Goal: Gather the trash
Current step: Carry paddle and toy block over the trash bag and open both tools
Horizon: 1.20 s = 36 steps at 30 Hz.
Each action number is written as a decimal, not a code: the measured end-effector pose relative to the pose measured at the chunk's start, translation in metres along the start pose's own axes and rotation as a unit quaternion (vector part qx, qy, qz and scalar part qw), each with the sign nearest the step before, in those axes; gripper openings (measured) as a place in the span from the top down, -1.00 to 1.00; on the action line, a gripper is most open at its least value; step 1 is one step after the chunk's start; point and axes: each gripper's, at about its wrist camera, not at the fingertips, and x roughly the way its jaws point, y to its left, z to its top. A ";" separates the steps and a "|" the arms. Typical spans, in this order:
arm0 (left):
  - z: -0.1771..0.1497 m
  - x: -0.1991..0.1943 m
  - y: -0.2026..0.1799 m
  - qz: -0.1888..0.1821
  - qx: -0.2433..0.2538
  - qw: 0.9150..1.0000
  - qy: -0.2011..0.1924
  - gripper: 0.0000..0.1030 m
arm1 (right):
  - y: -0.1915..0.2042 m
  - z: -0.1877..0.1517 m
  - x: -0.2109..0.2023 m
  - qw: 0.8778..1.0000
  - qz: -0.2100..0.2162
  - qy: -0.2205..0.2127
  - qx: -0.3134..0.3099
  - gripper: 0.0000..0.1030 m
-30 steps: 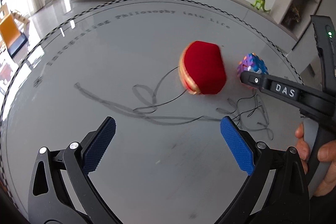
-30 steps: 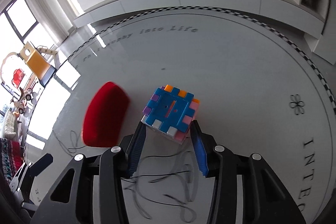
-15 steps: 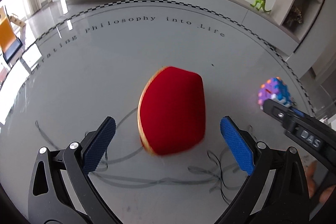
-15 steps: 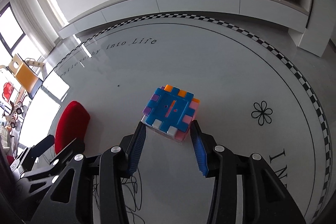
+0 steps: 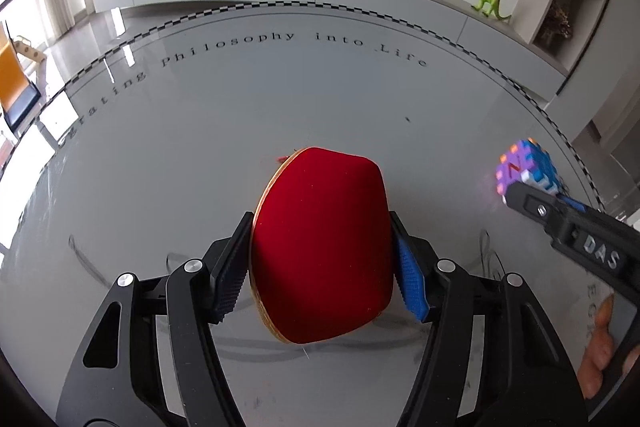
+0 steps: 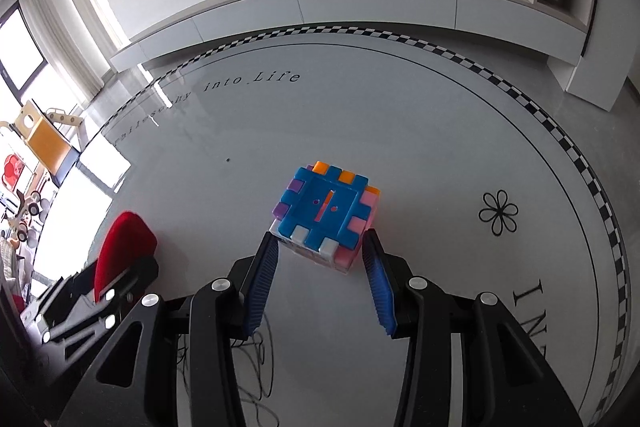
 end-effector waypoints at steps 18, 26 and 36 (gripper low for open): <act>-0.073 -0.096 0.004 -0.002 -0.013 1.000 -0.017 -0.21 | 0.034 -0.046 -0.077 0.999 0.039 -0.011 -0.032 0.16; -0.119 -0.152 0.020 0.013 -0.035 0.999 -0.034 -0.21 | 0.055 -0.086 -0.122 0.995 0.075 -0.013 -0.056 0.16; -0.178 -0.206 0.036 0.034 -0.055 0.996 -0.056 -0.21 | 0.094 -0.140 -0.165 0.986 0.127 -0.013 -0.111 0.16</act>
